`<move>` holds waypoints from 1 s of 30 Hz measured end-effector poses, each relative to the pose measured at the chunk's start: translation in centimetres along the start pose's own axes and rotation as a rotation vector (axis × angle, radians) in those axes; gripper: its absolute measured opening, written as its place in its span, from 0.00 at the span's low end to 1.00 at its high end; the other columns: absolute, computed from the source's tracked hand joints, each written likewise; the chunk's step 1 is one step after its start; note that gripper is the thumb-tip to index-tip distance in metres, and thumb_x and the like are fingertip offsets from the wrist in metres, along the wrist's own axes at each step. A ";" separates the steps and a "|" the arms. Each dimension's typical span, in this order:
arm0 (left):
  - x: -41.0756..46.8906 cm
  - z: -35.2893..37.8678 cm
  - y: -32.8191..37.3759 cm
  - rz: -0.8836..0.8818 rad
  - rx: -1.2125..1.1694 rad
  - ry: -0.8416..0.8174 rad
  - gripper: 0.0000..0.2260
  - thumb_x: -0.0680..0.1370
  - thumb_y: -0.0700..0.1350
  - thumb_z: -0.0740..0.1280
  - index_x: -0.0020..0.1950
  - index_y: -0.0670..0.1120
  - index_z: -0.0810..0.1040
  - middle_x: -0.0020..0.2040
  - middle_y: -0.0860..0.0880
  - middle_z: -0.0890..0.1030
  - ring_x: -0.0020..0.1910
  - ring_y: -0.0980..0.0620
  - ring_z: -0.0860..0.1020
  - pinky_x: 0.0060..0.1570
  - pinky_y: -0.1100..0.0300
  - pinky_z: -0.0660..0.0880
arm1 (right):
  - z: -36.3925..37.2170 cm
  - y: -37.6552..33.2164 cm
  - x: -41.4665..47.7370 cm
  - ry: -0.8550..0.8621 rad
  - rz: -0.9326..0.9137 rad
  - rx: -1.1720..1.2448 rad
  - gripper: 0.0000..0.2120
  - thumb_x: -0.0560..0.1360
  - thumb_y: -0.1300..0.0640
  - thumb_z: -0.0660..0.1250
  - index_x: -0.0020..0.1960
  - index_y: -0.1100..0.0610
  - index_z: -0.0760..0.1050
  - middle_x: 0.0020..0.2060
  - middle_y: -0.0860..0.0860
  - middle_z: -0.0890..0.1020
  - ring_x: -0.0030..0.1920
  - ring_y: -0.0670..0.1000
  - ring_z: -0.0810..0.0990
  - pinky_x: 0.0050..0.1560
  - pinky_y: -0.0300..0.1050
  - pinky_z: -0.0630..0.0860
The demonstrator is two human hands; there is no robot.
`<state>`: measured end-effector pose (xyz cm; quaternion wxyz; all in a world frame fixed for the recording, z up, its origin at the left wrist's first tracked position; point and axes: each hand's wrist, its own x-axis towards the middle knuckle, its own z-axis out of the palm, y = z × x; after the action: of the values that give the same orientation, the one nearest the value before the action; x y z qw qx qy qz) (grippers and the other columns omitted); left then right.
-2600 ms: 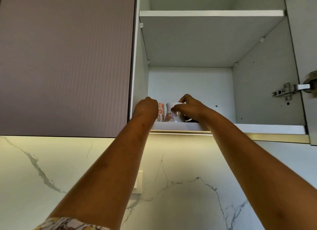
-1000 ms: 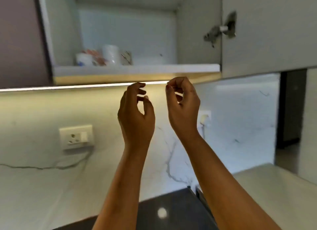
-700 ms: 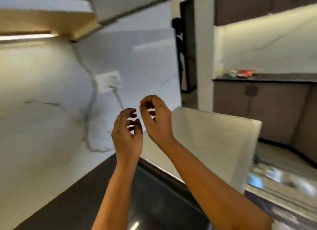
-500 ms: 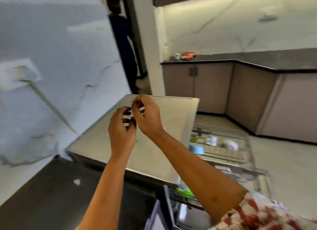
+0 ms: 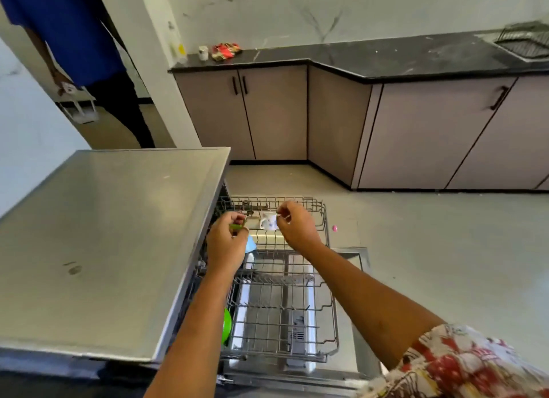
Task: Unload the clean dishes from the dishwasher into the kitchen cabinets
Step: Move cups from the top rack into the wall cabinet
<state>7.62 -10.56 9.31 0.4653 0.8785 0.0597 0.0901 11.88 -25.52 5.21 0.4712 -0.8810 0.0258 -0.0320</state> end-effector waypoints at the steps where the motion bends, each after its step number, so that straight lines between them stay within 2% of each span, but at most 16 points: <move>1: 0.1 1.2 -0.4 -0.034 -0.004 -0.028 0.08 0.75 0.35 0.65 0.53 0.44 0.77 0.50 0.48 0.78 0.47 0.51 0.76 0.40 0.67 0.69 | -0.2 1.7 0.5 -0.027 0.045 -0.015 0.06 0.77 0.61 0.63 0.53 0.57 0.75 0.48 0.53 0.80 0.47 0.49 0.77 0.50 0.44 0.77; 5: 1.3 4.7 -3.6 -0.191 0.017 -0.102 0.08 0.76 0.35 0.65 0.51 0.45 0.76 0.50 0.47 0.78 0.43 0.51 0.75 0.37 0.63 0.70 | 0.2 6.9 3.0 -0.100 0.169 -0.091 0.08 0.77 0.59 0.64 0.56 0.57 0.75 0.50 0.53 0.80 0.48 0.49 0.78 0.52 0.44 0.77; 10: 5.6 7.9 -8.1 -0.310 0.050 -0.154 0.08 0.76 0.35 0.65 0.52 0.44 0.77 0.51 0.47 0.77 0.45 0.51 0.74 0.34 0.68 0.68 | 3.1 9.8 8.2 -0.219 0.218 -0.163 0.12 0.77 0.61 0.63 0.59 0.55 0.74 0.54 0.53 0.80 0.50 0.50 0.78 0.51 0.43 0.76; 14: 10.4 10.9 -11.9 -0.401 0.047 -0.203 0.10 0.77 0.36 0.63 0.58 0.43 0.77 0.54 0.46 0.77 0.48 0.49 0.74 0.42 0.61 0.71 | 6.8 11.6 13.2 -0.314 0.223 -0.259 0.15 0.75 0.63 0.63 0.61 0.53 0.74 0.57 0.54 0.79 0.54 0.53 0.78 0.55 0.47 0.77; 18: 14.5 14.1 -16.7 -0.516 0.037 -0.254 0.13 0.77 0.36 0.63 0.61 0.43 0.76 0.60 0.43 0.76 0.50 0.48 0.74 0.46 0.59 0.72 | 11.4 13.8 18.0 -0.394 0.209 -0.362 0.22 0.74 0.68 0.62 0.65 0.52 0.72 0.61 0.57 0.76 0.59 0.57 0.76 0.58 0.49 0.75; 22: 17.0 15.4 -20.2 -0.557 0.070 -0.261 0.14 0.77 0.37 0.64 0.62 0.45 0.76 0.61 0.44 0.76 0.55 0.44 0.76 0.47 0.60 0.72 | 15.6 15.2 20.8 -0.528 0.130 -0.545 0.32 0.72 0.68 0.65 0.71 0.46 0.64 0.67 0.57 0.67 0.64 0.60 0.70 0.61 0.55 0.74; 24: 17.8 15.9 -21.4 -0.562 0.064 -0.273 0.14 0.77 0.37 0.63 0.62 0.45 0.76 0.62 0.45 0.76 0.57 0.44 0.75 0.50 0.59 0.73 | 17.1 15.5 21.1 -0.559 0.050 -0.667 0.34 0.72 0.68 0.66 0.71 0.44 0.63 0.68 0.54 0.63 0.66 0.59 0.68 0.59 0.56 0.75; 28: 19.3 16.5 -23.7 -0.570 0.034 -0.305 0.13 0.78 0.37 0.63 0.61 0.45 0.76 0.63 0.46 0.76 0.60 0.43 0.75 0.60 0.52 0.74 | 19.1 16.1 22.0 -0.517 -0.114 -0.878 0.28 0.74 0.64 0.67 0.70 0.49 0.65 0.67 0.56 0.62 0.61 0.57 0.72 0.54 0.53 0.78; 30: 19.8 16.4 -24.4 -0.576 0.002 -0.305 0.11 0.78 0.38 0.63 0.58 0.47 0.76 0.62 0.46 0.77 0.60 0.42 0.75 0.59 0.47 0.75 | 19.3 16.2 22.4 -0.503 -0.117 -0.916 0.25 0.74 0.64 0.68 0.68 0.51 0.67 0.68 0.57 0.62 0.61 0.58 0.72 0.53 0.53 0.79</move>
<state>29.96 -6.35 -17.88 0.4743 0.8294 0.2355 -0.1780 35.50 -20.16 -18.21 0.0269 -0.9772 -0.1262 0.1687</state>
